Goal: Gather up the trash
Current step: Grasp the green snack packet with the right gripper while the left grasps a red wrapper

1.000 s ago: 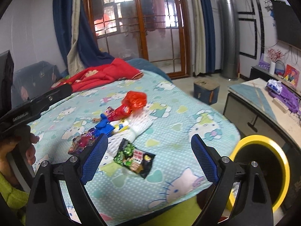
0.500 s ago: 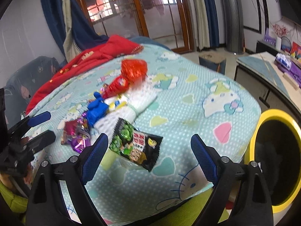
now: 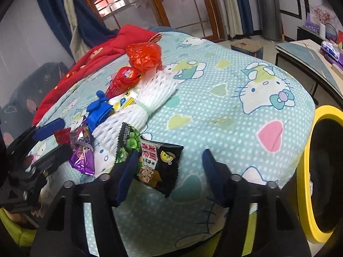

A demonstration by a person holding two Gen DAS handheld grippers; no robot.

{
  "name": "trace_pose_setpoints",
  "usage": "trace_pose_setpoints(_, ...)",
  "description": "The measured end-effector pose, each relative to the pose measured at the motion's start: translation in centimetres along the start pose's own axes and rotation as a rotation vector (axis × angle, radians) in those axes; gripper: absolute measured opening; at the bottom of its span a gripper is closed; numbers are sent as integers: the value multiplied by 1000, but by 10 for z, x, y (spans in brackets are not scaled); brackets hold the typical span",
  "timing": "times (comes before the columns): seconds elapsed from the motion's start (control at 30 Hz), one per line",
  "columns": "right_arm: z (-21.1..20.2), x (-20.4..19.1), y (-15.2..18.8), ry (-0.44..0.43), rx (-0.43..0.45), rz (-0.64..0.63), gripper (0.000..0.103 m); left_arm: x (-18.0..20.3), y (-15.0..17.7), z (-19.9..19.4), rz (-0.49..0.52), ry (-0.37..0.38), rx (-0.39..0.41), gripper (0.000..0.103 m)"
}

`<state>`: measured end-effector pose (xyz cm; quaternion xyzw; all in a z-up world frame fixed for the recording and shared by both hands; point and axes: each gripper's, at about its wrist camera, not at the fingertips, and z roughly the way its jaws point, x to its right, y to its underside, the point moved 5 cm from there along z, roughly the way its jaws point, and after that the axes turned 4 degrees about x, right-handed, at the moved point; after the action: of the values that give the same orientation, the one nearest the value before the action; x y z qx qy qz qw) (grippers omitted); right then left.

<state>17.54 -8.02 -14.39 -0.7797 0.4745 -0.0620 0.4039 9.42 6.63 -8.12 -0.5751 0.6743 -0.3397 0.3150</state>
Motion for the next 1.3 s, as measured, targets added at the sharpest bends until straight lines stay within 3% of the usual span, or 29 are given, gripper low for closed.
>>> trace_pose_setpoints(0.13,1,-7,5,-2,6,-51,33,2,1,1,4,8,-4,33)
trace_pose_setpoints(0.33,-3,-13,9,33,11,-129,19,-2,-2,-5,-29,44,9,8)
trace_pose_setpoints(0.53,-8,-12,8,20,11,-121,11,-9,-8,-17,-75,55,41,5)
trace_pose_setpoints(0.9,-34,-15,-2,15,65,-118,8,-28,-31,-51,-183,72,144,3)
trace_pose_setpoints(1.3,-68,-15,-18,22,150,-127,8,-3,-56,-64,-157,99,200,3)
